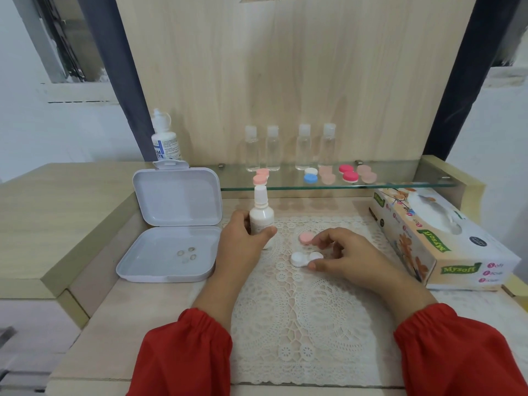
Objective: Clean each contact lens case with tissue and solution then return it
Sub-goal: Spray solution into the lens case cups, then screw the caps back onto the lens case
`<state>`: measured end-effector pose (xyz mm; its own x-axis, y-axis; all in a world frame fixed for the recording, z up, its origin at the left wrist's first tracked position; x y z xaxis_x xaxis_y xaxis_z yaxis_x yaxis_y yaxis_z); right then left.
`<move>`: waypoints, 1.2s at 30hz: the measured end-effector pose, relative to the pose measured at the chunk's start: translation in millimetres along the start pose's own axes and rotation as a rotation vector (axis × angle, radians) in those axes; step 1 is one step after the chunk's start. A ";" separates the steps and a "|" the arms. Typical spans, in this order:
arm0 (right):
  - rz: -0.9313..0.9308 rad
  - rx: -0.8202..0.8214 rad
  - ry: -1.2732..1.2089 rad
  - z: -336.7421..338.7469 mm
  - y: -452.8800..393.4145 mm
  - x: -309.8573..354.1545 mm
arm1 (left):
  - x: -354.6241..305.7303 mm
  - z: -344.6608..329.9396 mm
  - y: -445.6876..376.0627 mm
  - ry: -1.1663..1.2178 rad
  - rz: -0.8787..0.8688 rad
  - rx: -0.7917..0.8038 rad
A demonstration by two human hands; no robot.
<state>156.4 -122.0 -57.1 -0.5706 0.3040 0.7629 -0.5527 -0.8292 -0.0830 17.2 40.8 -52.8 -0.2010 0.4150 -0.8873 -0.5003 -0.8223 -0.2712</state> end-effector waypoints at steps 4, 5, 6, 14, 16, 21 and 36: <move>0.028 0.012 0.098 -1.1 -0.5 2.6 | -0.3 0.5 2.8 -0.026 0.010 -0.002; 0.029 0.013 0.099 -0.8 -0.4 2.4 | -3.3 4.4 5.7 -0.051 -0.011 -0.055; 0.029 0.014 0.099 0.1 -0.3 1.9 | -10.1 10.9 10.4 -0.078 -0.072 -0.149; -0.012 -0.010 0.069 6.5 -3.1 -7.6 | -45.8 -48.3 31.9 -0.262 -0.527 0.251; -0.011 -0.002 0.062 6.1 -3.9 -7.6 | -34.1 -69.7 30.5 -0.361 -0.410 0.464; -0.005 0.011 0.042 6.1 -4.0 -7.0 | -24.4 -80.4 28.3 -0.518 -0.414 0.525; -0.016 0.021 -0.004 2.4 -6.5 -8.9 | -43.2 -49.9 38.3 -0.275 -0.441 0.322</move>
<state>166.5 -120.4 -61.8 -0.5592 0.3158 0.7666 -0.5493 -0.8336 -0.0573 48.7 -28.0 -43.4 -0.1054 0.8101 -0.5768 -0.8069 -0.4087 -0.4265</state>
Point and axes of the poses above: each hand's wrist, its own y-axis away from the middle knuckle, its own z-axis out of the back of the hand, x = y × z, the point moved 7 cm from there along -y, towards the middle knuckle, and after that the axes turned 2 degrees about -y, right-handed, at the moved point
